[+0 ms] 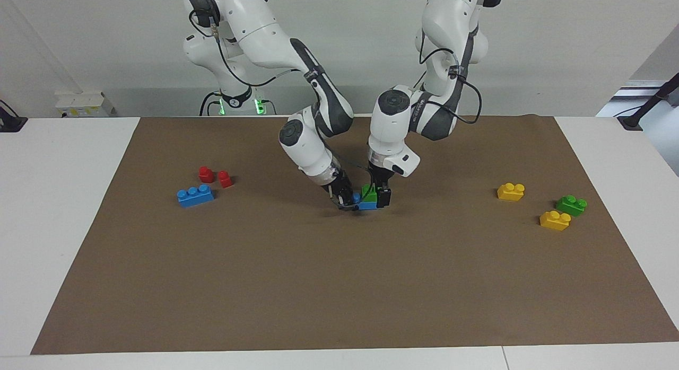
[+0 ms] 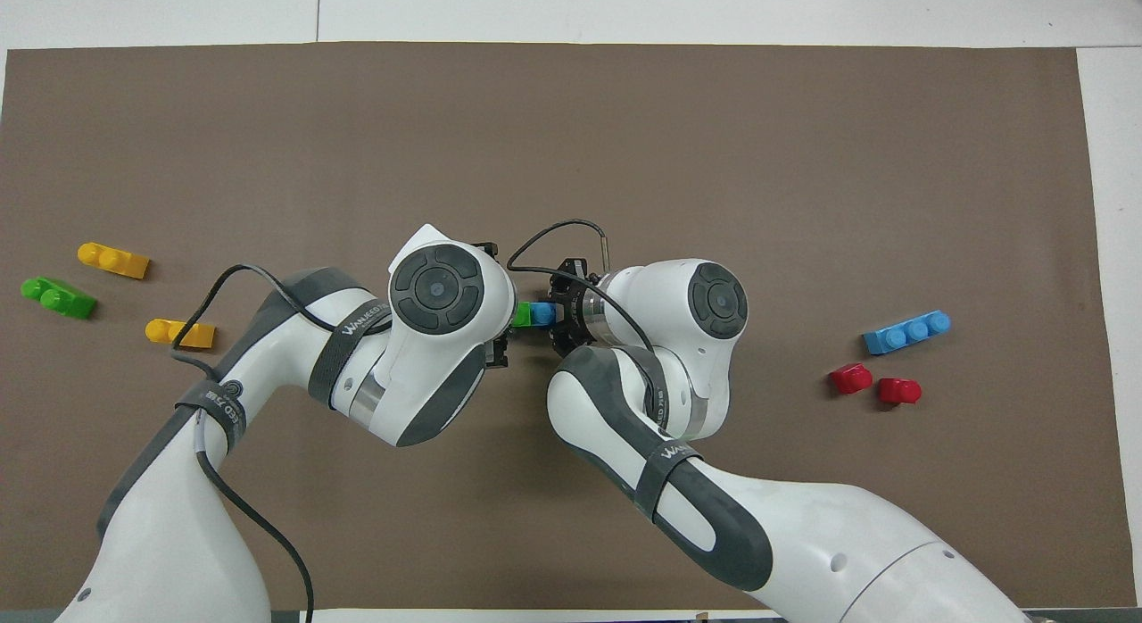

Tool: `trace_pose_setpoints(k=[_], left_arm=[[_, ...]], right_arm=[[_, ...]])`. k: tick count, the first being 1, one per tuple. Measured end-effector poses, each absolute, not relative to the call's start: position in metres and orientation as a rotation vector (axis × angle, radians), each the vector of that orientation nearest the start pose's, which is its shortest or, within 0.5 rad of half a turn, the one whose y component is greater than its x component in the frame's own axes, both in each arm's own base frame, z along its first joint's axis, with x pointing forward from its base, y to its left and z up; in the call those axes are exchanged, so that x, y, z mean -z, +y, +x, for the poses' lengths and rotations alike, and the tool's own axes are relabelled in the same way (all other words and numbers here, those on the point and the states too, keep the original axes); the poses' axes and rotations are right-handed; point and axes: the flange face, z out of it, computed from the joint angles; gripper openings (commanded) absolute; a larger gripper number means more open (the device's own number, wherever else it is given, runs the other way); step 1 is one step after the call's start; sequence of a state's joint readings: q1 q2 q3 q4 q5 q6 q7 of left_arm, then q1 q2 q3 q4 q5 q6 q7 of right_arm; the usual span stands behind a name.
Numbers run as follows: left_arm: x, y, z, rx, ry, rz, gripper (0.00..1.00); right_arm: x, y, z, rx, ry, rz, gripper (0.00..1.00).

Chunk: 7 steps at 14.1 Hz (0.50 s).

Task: Remove green block with left arm and hold with right
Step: 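Close the left gripper on green while the right gripper closes on blue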

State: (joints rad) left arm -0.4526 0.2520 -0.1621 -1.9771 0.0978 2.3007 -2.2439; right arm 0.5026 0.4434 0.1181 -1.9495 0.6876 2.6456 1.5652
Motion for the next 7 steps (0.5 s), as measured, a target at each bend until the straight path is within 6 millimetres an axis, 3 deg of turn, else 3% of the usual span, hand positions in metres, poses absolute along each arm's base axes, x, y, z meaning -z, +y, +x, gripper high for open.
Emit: trace_pose_setpoints(k=[2, 3, 4, 5, 6, 7], left_arm=[[-0.3499, -0.3450, 0.5008, -0.092, 2.167, 2.184, 0.92], [-0.3497, -0.3444, 0.5008, -0.096, 2.167, 2.188, 0.82], [-0.3493, -0.3440, 0.5007, -0.099, 2.168, 2.192, 0.65], [-0.3491, -0.3439, 0.5006, -0.102, 2.167, 2.195, 0.20], [-0.3492, -0.3438, 0.5006, -0.104, 2.166, 2.197, 0.00], [-0.3492, -0.3438, 0.5007, -0.105, 2.165, 2.197, 0.00]], right_arm=[[-0.2732, 0.3544, 0.5327, -0.398, 1.878, -1.946, 0.00], [-0.2732, 0.3539, 0.5330, -0.397, 1.879, -1.945, 0.00], [-0.2732, 0.3534, 0.5334, -0.397, 1.880, -1.944, 0.00], [-0.2732, 0.3531, 0.5336, -0.396, 1.881, -1.944, 0.00], [-0.2732, 0.3530, 0.5336, -0.396, 1.881, -1.943, 0.00], [-0.2732, 0.3530, 0.5336, -0.396, 1.881, -1.943, 0.00]])
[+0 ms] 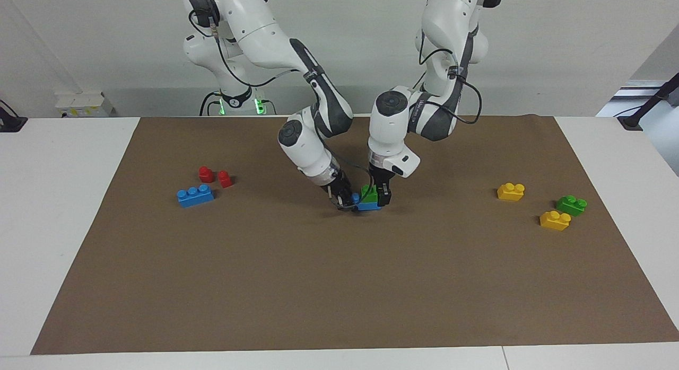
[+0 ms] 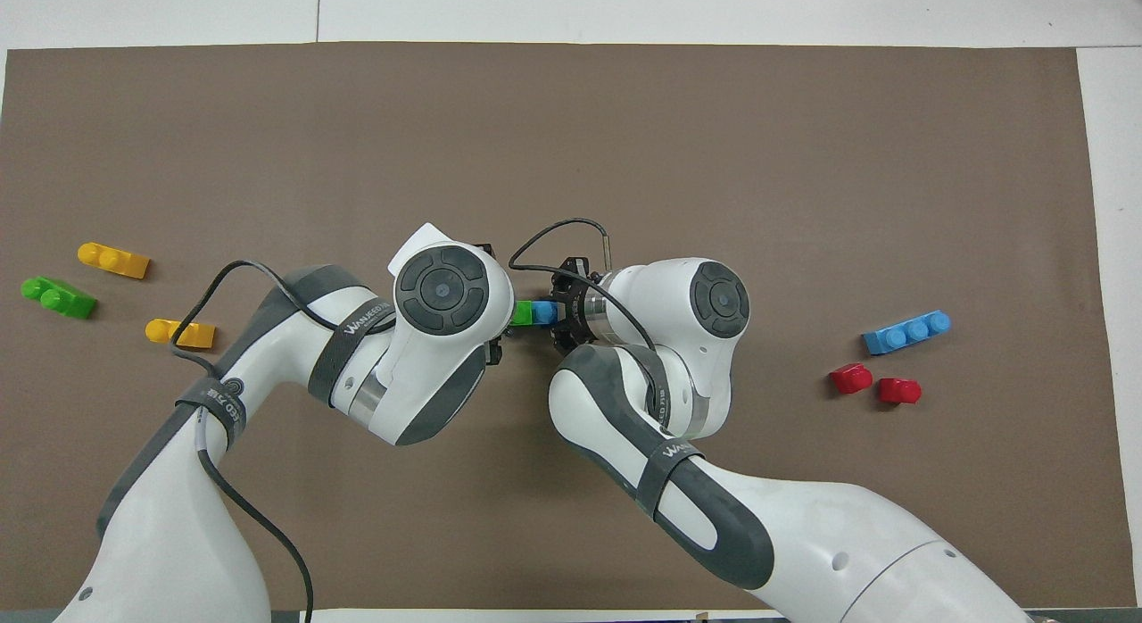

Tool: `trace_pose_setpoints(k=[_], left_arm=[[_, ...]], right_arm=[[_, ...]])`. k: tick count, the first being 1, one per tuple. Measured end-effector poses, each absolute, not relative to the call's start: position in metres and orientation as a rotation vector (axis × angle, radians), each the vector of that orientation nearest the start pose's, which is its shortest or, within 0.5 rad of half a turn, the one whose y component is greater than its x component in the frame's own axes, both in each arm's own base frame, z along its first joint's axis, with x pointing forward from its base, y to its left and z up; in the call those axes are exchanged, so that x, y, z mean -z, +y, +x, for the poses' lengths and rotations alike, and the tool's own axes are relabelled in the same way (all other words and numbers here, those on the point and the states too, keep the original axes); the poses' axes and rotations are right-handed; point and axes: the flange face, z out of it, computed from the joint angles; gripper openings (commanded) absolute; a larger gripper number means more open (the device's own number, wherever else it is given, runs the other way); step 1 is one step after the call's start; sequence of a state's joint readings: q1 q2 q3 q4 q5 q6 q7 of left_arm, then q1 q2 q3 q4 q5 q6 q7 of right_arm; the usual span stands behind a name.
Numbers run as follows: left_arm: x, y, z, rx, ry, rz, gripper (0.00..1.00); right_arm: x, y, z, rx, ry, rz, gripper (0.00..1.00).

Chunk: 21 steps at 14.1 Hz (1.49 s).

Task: Remove green block with left arm and hold with right
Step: 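Close the left gripper on green while the right gripper closes on blue, then pull the green brick away with the left gripper while the right gripper pulls blue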

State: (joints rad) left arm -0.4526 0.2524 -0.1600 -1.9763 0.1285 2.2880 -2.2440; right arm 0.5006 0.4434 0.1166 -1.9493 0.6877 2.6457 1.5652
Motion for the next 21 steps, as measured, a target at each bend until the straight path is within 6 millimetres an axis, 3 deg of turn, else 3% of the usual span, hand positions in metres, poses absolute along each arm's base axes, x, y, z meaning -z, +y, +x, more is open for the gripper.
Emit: trace_pose_setpoints(k=[7, 10, 15, 18, 19, 21], left_arm=[[-0.361, -0.345, 0.500, 0.120, -2.248, -2.288, 0.00], [-0.387, -0.335, 0.505, 0.147, -2.286, -2.285, 0.00], [-0.438, -0.296, 0.512, 0.181, -2.256, -2.292, 0.00], [-0.453, -0.254, 0.526, 0.188, -2.195, -2.330, 0.00], [-0.454, -0.237, 0.534, 0.188, -2.174, -2.343, 0.00], [-0.453, -0.205, 0.547, 0.165, -2.140, -2.372, 0.00]], right_arm=[[-0.276, 0.350, 0.540, -0.378, 1.881, -1.927, 0.00], [-0.275, 0.352, 0.539, -0.380, 1.880, -1.929, 0.00], [-0.282, 0.346, 0.550, -0.387, 1.884, -1.913, 0.00], [-0.315, 0.308, 0.590, -0.443, 1.890, -1.898, 0.00], [-0.330, 0.284, 0.607, -0.433, 1.882, -1.921, 0.00], [-0.358, 0.215, 0.637, -0.426, 1.866, -1.979, 0.00]])
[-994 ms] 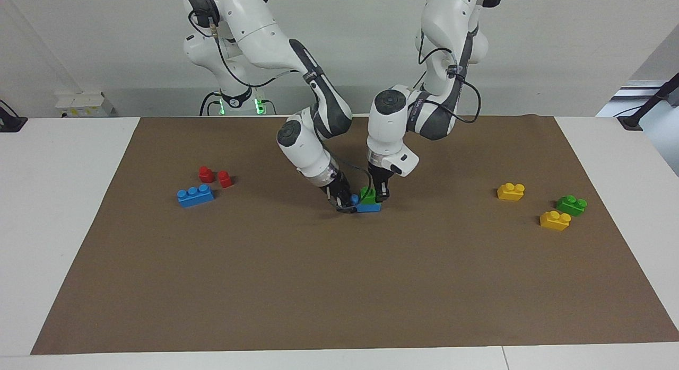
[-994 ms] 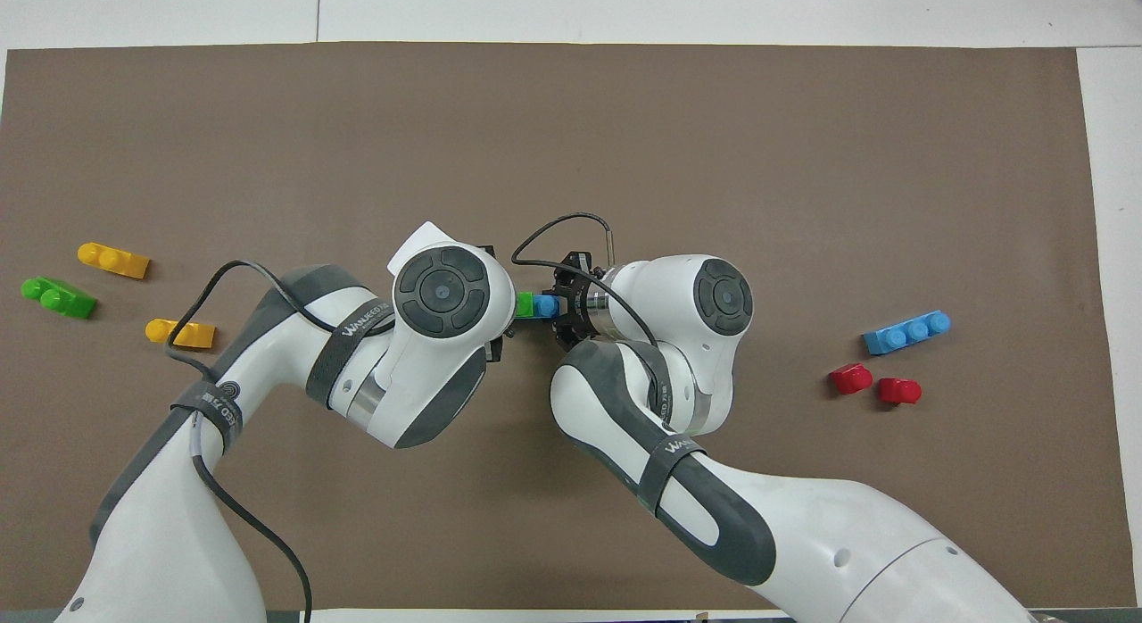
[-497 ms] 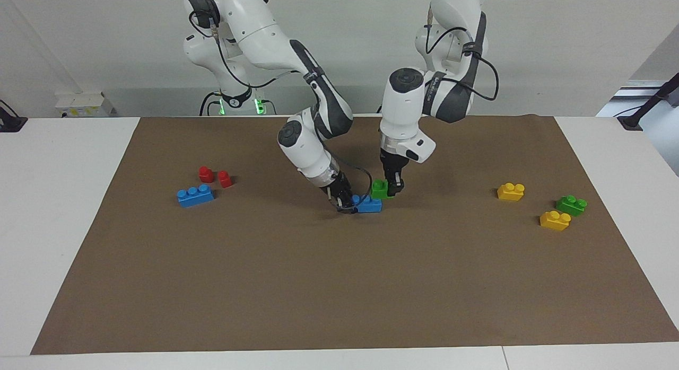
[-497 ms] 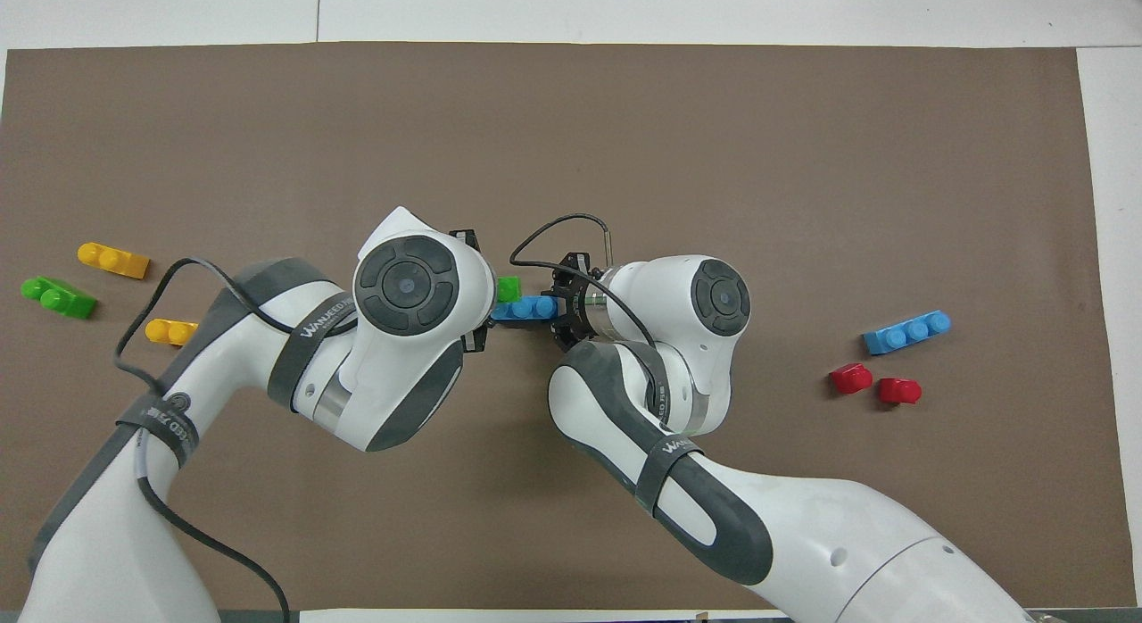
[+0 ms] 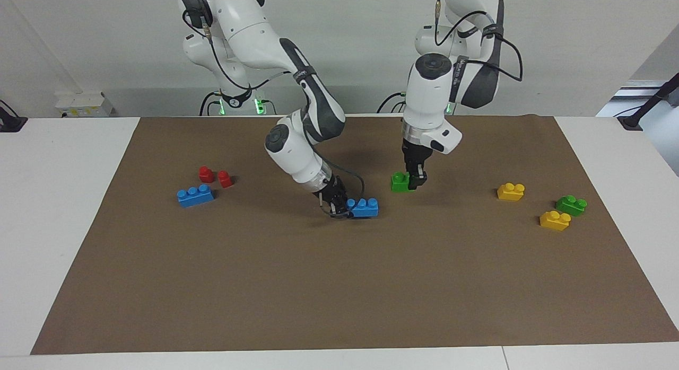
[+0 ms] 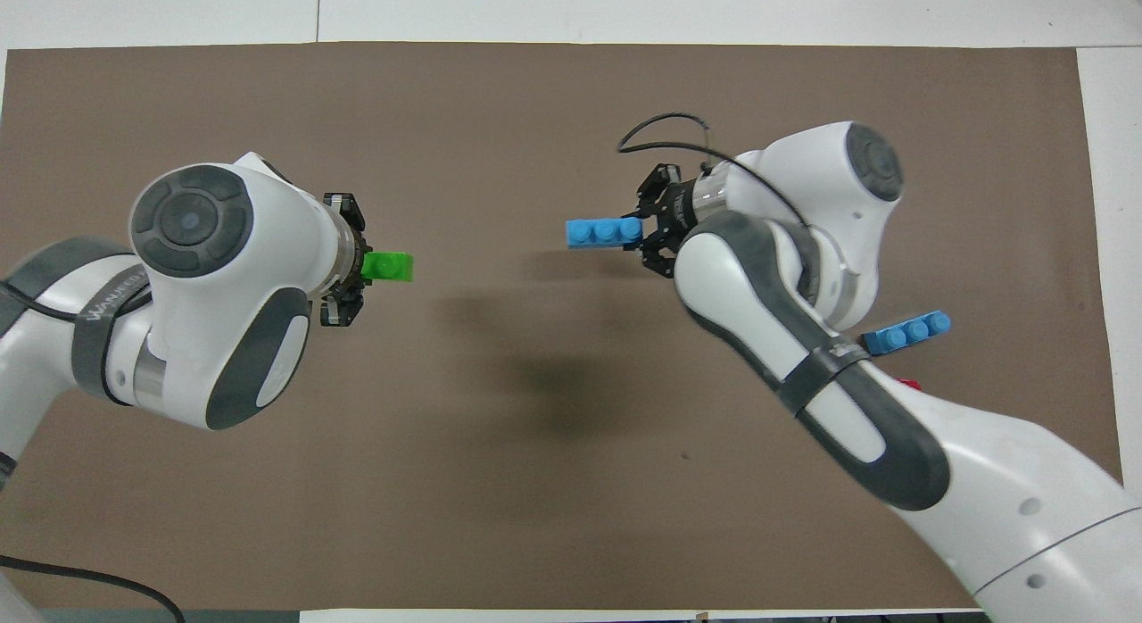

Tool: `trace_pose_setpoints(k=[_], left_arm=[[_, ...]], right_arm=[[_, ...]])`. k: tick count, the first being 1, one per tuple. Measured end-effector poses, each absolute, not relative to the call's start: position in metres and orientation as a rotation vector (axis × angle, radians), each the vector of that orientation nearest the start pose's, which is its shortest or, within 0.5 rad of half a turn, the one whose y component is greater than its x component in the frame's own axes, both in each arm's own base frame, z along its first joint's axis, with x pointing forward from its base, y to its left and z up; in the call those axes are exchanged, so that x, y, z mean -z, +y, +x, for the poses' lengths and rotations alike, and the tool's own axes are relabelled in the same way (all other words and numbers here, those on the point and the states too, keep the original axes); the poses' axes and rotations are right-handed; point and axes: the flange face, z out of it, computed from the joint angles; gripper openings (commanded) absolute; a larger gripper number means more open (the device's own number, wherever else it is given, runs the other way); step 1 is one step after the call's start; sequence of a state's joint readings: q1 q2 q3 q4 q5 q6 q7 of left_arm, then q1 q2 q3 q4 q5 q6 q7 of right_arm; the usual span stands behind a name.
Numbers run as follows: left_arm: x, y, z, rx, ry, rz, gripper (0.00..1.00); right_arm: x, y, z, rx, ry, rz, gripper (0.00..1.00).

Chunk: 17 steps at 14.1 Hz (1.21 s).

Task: Remove green block with left arm and hold with right
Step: 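Pull the green brick away with the left gripper while the right gripper pulls blue, then set the green brick down with the left gripper while the right gripper sets blue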

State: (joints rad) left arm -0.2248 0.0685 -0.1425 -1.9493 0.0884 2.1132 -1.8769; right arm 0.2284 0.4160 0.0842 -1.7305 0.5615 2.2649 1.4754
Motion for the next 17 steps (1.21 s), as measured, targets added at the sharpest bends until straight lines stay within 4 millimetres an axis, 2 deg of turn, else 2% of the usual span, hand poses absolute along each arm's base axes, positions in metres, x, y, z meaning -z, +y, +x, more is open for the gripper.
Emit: trace_pose_setpoints(k=[2, 4, 5, 6, 7, 9, 11, 14, 16, 17], left_arm=[[-0.452, -0.170, 0.558, 0.125, -2.088, -2.427, 0.00], [-0.450, -0.136, 0.567, 0.116, -2.041, -2.463, 0.00], [-0.450, -0.121, 0.570, 0.113, -2.025, -2.478, 0.00], [-0.450, -0.107, 0.573, 0.109, -2.012, -2.495, 0.00], [-0.450, -0.095, 0.576, 0.111, -1.998, -2.512, 0.00], [-0.447, -0.072, 0.581, 0.124, -1.964, -2.544, 0.00], [-0.434, -0.050, 0.588, 0.134, -1.924, -2.577, 0.00], [-0.404, -0.016, 0.601, 0.148, -1.857, -2.632, 0.00], [-0.386, 0.006, 0.607, 0.152, -1.804, -2.667, 0.00], [-0.377, 0.012, 0.610, 0.155, -1.780, -2.685, 0.00]], right_arm=[[-0.372, 0.123, 0.655, -0.454, 1.806, -2.039, 0.00], [-0.365, 0.030, 0.657, -0.467, 1.759, -2.067, 0.00], [-0.360, -0.007, 0.654, -0.466, 1.762, -2.065, 0.00], [-0.353, -0.036, 0.649, -0.462, 1.769, -2.069, 0.00], [-0.345, -0.055, 0.643, -0.463, 1.770, -2.072, 0.00], [-0.327, -0.077, 0.632, -0.483, 1.771, -2.074, 0.00], [-0.311, -0.084, 0.624, -0.491, 1.793, -2.065, 0.00], [-0.290, -0.082, 0.617, -0.491, 1.807, -2.062, 0.00], [-0.285, -0.079, 0.615, -0.499, 1.806, -2.062, 0.00], [-0.285, -0.077, 0.615, -0.500, 1.804, -2.065, 0.06]])
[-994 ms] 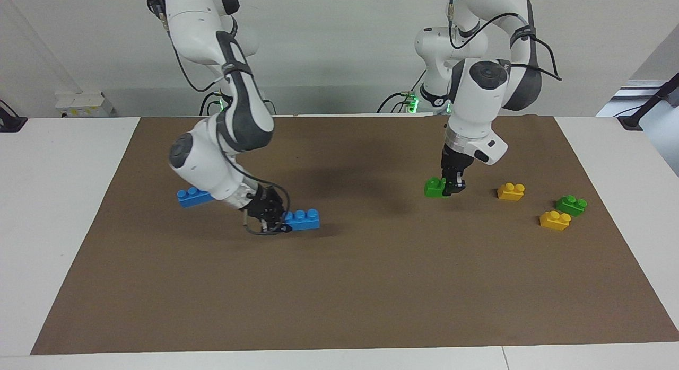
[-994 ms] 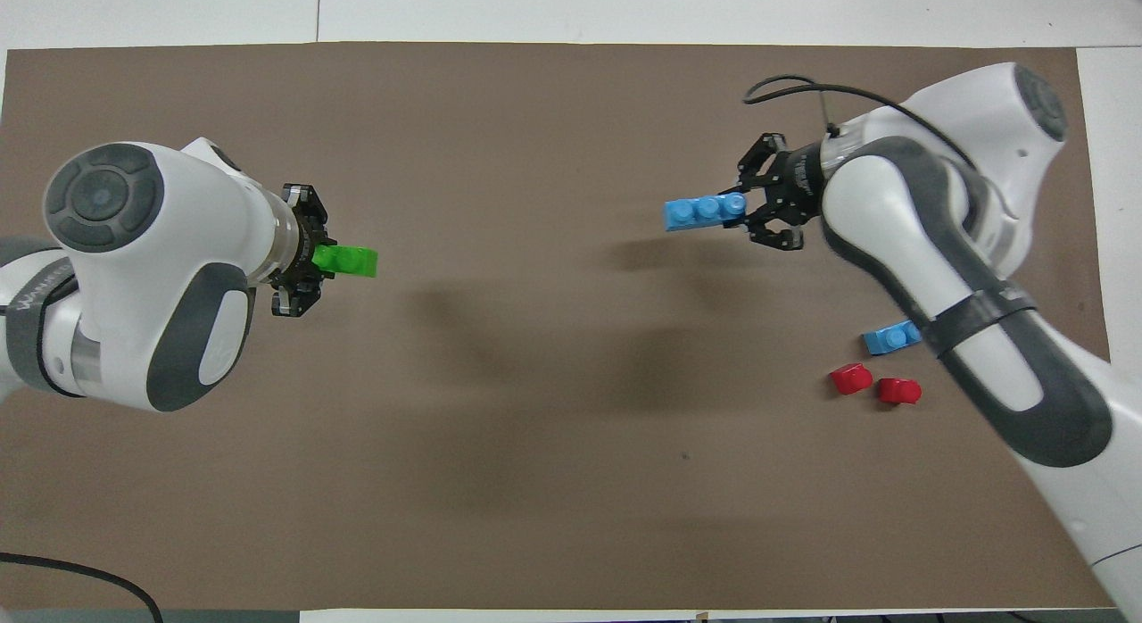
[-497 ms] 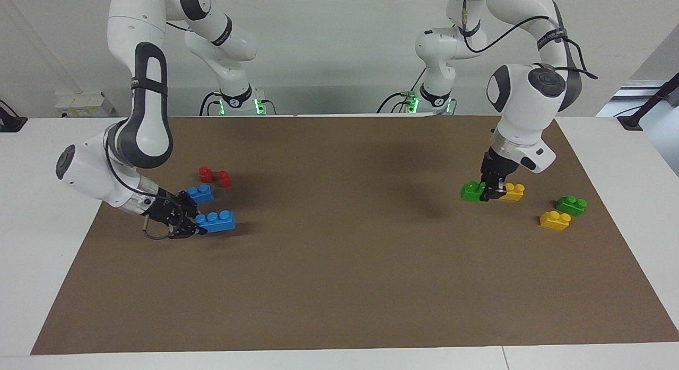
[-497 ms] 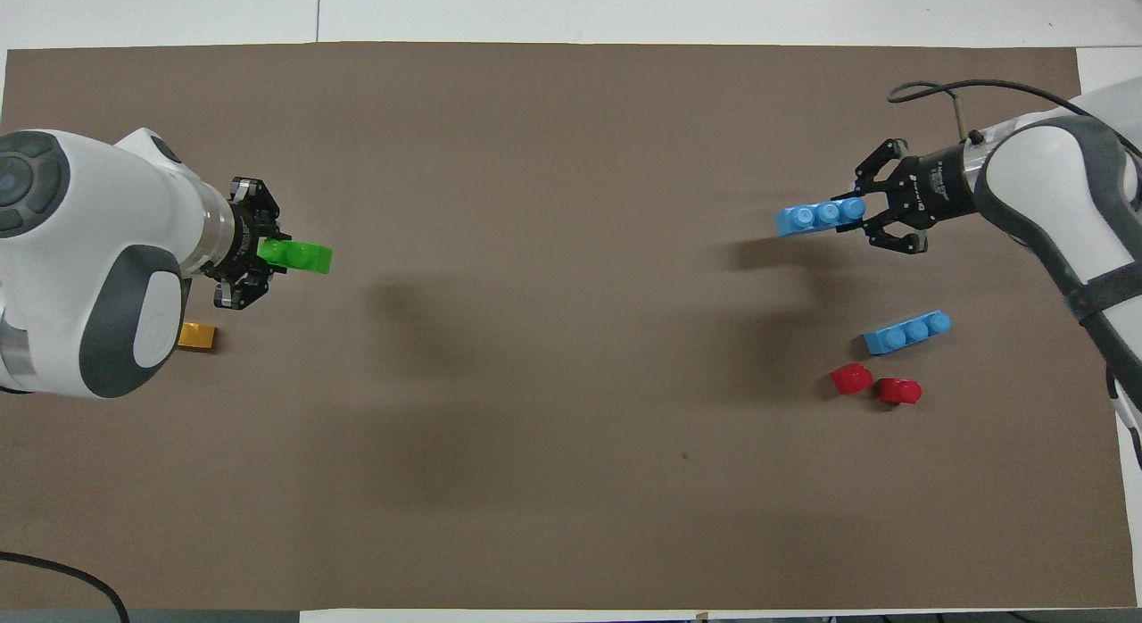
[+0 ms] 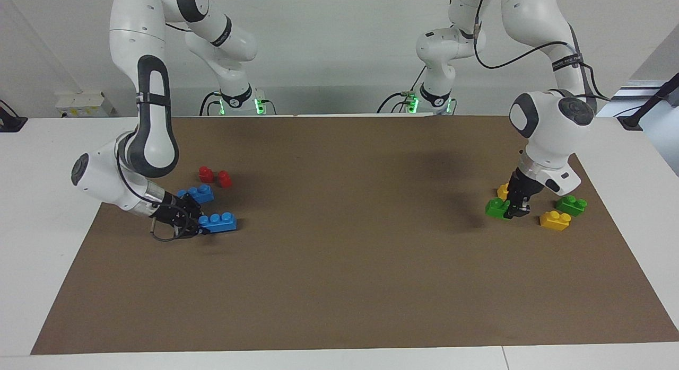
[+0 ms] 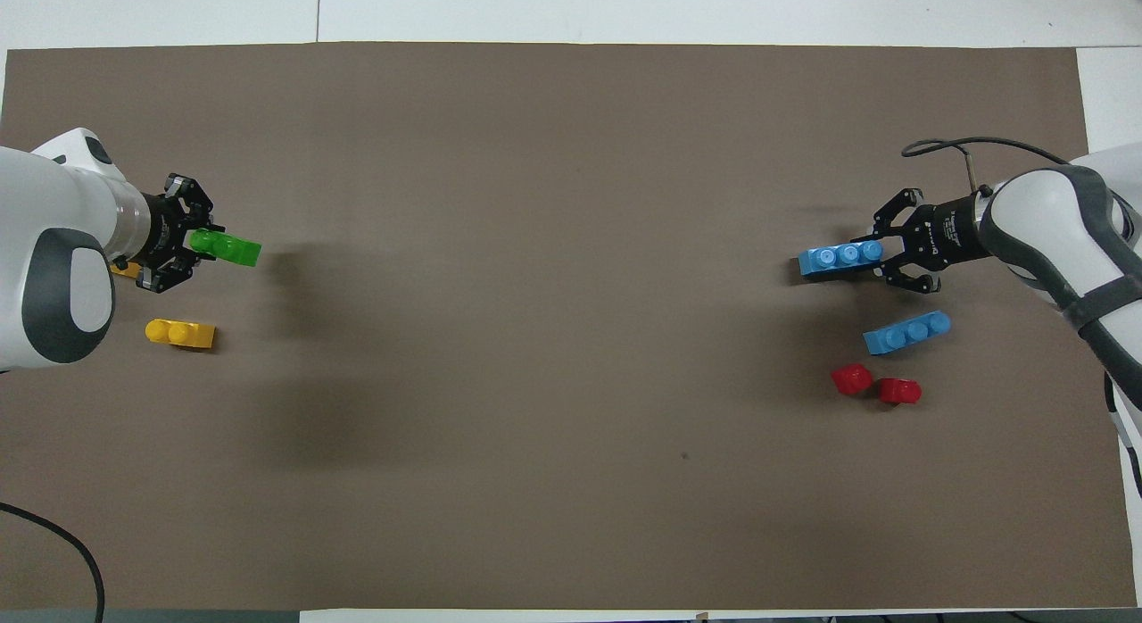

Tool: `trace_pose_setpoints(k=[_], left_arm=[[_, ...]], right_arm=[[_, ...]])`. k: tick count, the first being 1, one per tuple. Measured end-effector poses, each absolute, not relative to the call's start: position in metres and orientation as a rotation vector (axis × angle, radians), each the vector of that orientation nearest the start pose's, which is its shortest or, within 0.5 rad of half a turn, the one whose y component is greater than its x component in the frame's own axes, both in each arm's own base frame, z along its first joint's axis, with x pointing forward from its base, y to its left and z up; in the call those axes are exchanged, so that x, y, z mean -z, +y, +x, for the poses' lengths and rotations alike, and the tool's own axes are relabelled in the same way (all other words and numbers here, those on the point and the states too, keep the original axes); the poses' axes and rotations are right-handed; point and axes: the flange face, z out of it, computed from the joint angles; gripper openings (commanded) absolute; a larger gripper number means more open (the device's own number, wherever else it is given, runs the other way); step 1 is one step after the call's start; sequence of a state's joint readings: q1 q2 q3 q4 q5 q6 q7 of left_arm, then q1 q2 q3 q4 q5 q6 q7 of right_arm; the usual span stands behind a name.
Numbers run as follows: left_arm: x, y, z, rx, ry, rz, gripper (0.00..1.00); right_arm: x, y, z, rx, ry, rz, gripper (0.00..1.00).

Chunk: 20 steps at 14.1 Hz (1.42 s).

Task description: Remove green block with left arm and hold with right

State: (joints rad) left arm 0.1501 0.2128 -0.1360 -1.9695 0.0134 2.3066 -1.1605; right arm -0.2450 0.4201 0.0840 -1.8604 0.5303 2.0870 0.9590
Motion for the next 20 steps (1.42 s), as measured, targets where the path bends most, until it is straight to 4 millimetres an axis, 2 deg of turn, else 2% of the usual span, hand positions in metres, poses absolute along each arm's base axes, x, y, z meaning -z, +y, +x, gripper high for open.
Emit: trace_pose_setpoints(k=[1, 2, 3, 4, 5, 6, 10, 11, 12, 14, 17, 20], left_arm=[[-0.369, 0.015, 0.612, 0.157, -1.763, -2.698, 0.00], [-0.360, 0.017, 0.615, 0.160, -1.753, -2.708, 0.00], [-0.351, 0.019, 0.618, 0.166, -1.744, -2.718, 0.00], [-0.342, 0.024, 0.622, 0.170, -1.736, -2.726, 0.00], [-0.336, 0.031, 0.627, 0.175, -1.725, -2.731, 0.00], [-0.330, 0.039, 0.631, 0.180, -1.708, -2.733, 0.00], [-0.315, 0.048, 0.643, 0.214, -1.667, -2.738, 0.00], [-0.315, 0.048, 0.643, 0.217, -1.661, -2.741, 0.58], [-0.316, 0.048, 0.644, 0.224, -1.654, -2.745, 1.00], [-0.314, 0.045, 0.644, 0.231, -1.625, -2.757, 1.00], [-0.319, 0.038, 0.648, 0.253, -1.568, -2.791, 1.00], [-0.344, 0.032, 0.652, 0.282, -1.412, -2.863, 1.00]], right_arm=[[-0.285, -0.076, 0.615, -0.502, 1.802, -2.066, 0.09], [-0.284, -0.076, 0.615, -0.504, 1.802, -2.067, 0.19], [-0.283, -0.076, 0.614, -0.507, 1.803, -2.067, 0.39], [-0.282, -0.075, 0.613, -0.510, 1.804, -2.066, 0.86], [-0.282, -0.075, 0.613, -0.512, 1.805, -2.066, 0.95], [-0.282, -0.075, 0.613, -0.513, 1.805, -2.067, 0.99], [-0.288, -0.074, 0.615, -0.499, 1.797, -2.068, 0.99], [-0.295, -0.074, 0.617, -0.485, 1.791, -2.067, 1.00], [-0.308, -0.071, 0.620, -0.469, 1.778, -2.070, 1.00], [-0.354, -0.057, 0.627, -0.422, 1.707, -2.144, 1.00], [-0.441, -0.022, 0.623, -0.289, 1.530, -2.405, 1.00], [-0.508, -0.004, 0.601, -0.202, 1.139, -2.690, 1.00]])
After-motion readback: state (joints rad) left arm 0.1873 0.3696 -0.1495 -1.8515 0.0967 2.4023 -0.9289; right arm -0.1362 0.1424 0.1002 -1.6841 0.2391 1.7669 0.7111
